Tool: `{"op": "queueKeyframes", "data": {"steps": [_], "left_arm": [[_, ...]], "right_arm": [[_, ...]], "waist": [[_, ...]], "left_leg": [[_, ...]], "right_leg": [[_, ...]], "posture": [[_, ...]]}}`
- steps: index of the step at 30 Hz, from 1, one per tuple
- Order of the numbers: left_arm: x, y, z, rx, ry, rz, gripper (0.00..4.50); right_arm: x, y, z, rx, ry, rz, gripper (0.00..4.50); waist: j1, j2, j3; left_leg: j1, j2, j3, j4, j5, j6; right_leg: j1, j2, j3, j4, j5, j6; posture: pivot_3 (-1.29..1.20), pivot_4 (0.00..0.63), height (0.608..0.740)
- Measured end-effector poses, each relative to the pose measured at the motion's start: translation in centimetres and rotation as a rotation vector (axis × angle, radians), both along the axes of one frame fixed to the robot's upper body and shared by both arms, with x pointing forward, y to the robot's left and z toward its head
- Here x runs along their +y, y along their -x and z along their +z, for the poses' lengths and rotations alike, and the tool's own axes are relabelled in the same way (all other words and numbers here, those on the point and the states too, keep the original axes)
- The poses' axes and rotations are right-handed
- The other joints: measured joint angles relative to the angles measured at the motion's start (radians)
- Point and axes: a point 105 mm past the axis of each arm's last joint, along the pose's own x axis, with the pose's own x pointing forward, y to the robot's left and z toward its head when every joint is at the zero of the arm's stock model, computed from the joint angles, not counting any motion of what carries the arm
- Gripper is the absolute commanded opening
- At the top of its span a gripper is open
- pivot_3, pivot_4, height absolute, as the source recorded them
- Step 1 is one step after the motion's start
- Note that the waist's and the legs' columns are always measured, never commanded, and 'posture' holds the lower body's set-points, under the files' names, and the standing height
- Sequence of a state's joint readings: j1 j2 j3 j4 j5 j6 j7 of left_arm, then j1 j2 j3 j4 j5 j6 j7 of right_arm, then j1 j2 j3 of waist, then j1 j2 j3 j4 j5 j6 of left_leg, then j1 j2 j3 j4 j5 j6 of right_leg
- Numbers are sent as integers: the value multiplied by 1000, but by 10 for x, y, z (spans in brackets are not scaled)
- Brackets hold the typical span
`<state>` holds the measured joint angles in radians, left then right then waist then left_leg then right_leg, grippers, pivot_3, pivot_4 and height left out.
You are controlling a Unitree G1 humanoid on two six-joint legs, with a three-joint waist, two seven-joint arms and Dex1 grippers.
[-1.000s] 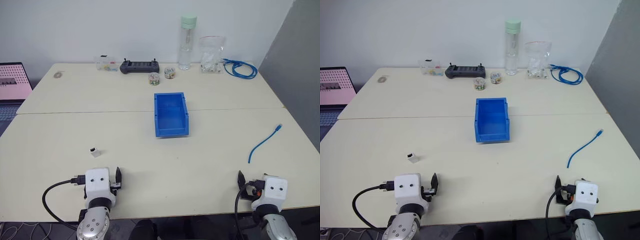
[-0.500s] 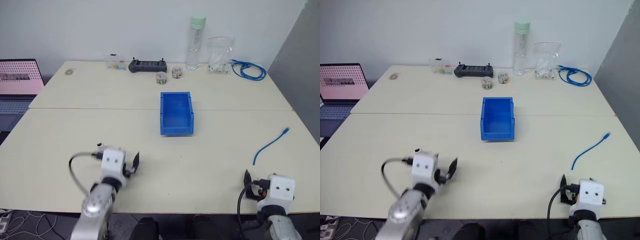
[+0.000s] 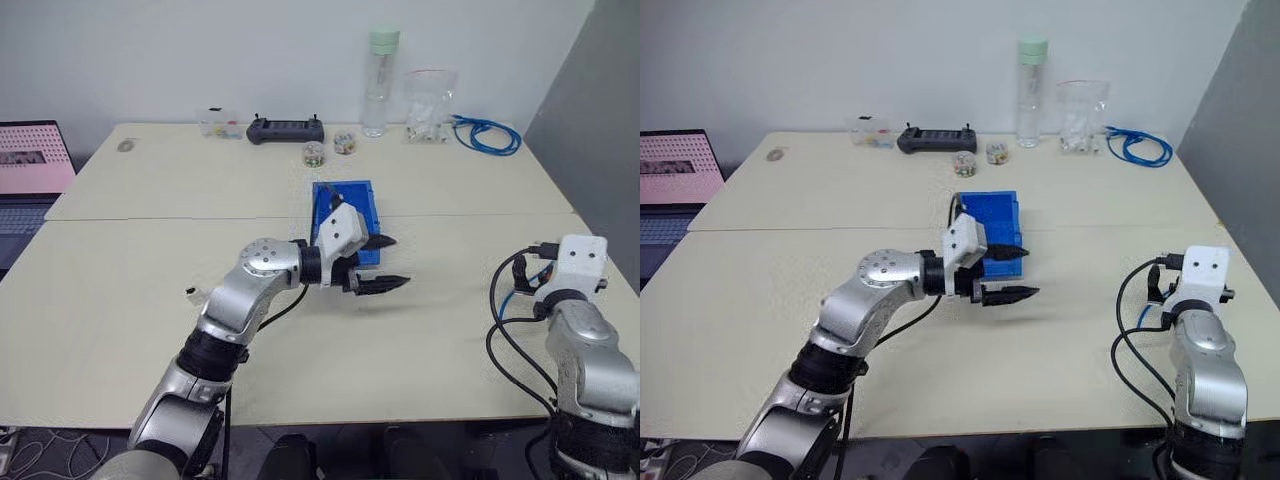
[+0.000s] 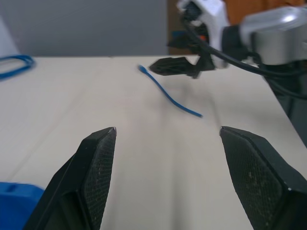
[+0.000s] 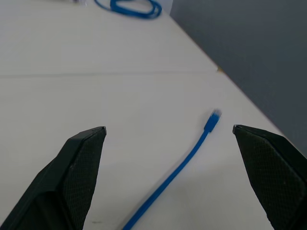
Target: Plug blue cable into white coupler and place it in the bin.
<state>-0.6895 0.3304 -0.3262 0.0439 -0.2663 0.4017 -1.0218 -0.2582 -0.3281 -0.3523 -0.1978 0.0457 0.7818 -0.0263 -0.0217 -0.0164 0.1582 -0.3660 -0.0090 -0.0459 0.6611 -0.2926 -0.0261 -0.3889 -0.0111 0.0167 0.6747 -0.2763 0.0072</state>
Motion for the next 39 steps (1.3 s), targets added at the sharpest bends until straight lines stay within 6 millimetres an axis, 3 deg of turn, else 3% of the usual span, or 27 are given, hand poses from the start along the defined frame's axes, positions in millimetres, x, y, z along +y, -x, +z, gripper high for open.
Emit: {"op": "queueKeyframes", "data": {"steps": [7, 14, 20, 23, 28, 39], "left_arm": [[-31, -18, 16, -113, -14, -60, 3614], [-22, -15, -7, -42, -42, -53, 3614], [-29, -11, -8, -5, -37, -78, 3614], [-31, -9, -7, 5, -41, -98, 3592], [-34, -7, -3, -1, -41, -115, 3592], [-34, -9, -2, -3, -35, -103, 3592]], "right_arm": [[-31, -36, -4, 32, -43, -82, 4500], [-43, -43, -24, 57, -136, -135, 4500], [-53, -55, -27, 34, -169, -161, 4500], [-55, -58, -28, 23, -191, -169, 3966], [-52, -63, -31, 2, -259, -176, 2651], [-49, -63, -37, 16, -198, -161, 75]], "waist": [[-10, 1, 1], [-13, 2, 1], [-11, 1, 1], [-11, 1, 1], [-11, 1, 1], [-5, 0, 1]], "left_leg": [[1, 0, 1, 0, 0, 0], [1, 1, 1, 0, 0, 0], [2, -1, 2, 2, 1, 3], [2, -1, 2, 2, 1, 3], [2, -1, 2, 2, 1, 3], [2, -1, 0, 2, 1, 3]], "right_leg": [[0, -1, 1, 2, 0, 0], [-1, -3, 1, 4, 0, 0], [0, -2, 1, 5, 1, 2], [0, -2, 1, 5, 1, 2], [1, -2, 1, 4, 1, 2], [2, -3, 0, 4, 1, 2]], "posture": [[0, 150, 740], [0, 150, 740], [0, 150, 740], [0, 150, 740], [0, 150, 740], [0, 150, 740]]}}
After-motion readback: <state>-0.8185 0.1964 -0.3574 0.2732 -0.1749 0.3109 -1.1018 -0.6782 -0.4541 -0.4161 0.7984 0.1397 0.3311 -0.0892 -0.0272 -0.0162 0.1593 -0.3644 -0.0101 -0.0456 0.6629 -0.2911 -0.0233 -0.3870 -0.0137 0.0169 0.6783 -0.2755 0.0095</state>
